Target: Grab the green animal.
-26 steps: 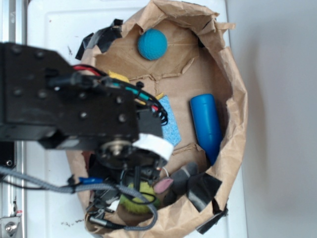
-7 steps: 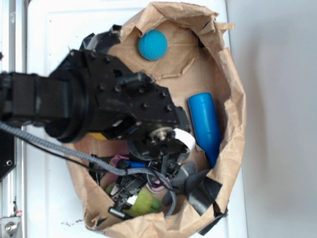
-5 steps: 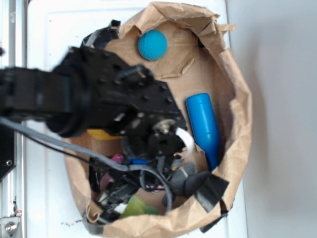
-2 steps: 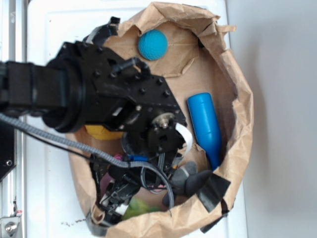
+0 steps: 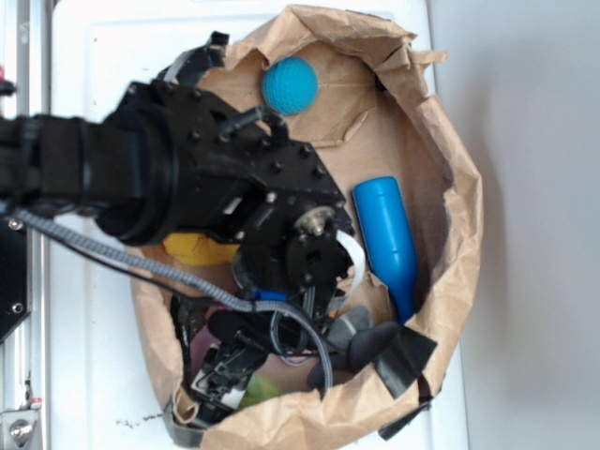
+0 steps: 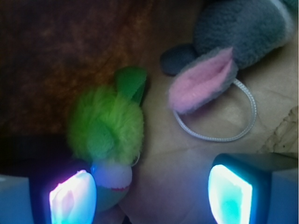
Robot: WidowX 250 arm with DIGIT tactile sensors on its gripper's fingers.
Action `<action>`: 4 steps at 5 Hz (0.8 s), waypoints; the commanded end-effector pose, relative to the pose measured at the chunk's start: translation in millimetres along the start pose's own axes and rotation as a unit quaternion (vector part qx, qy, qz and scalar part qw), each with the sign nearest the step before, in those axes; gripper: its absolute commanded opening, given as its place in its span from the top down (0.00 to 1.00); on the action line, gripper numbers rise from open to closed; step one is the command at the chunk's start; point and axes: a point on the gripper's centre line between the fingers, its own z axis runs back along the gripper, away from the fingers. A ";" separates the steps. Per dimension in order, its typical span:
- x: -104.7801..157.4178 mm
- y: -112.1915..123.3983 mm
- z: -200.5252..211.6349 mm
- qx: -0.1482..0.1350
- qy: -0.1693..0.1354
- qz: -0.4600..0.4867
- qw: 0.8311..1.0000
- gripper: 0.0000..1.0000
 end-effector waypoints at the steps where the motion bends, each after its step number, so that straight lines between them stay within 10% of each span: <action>1: 8.7 -29.6 -45.7 0.055 0.028 -0.044 0.997 0.00; 3: 4.6 -27.6 -41.8 0.096 0.026 -0.055 0.993 0.00; 4: 1.7 -24.7 -27.3 0.105 0.007 -0.048 0.993 0.33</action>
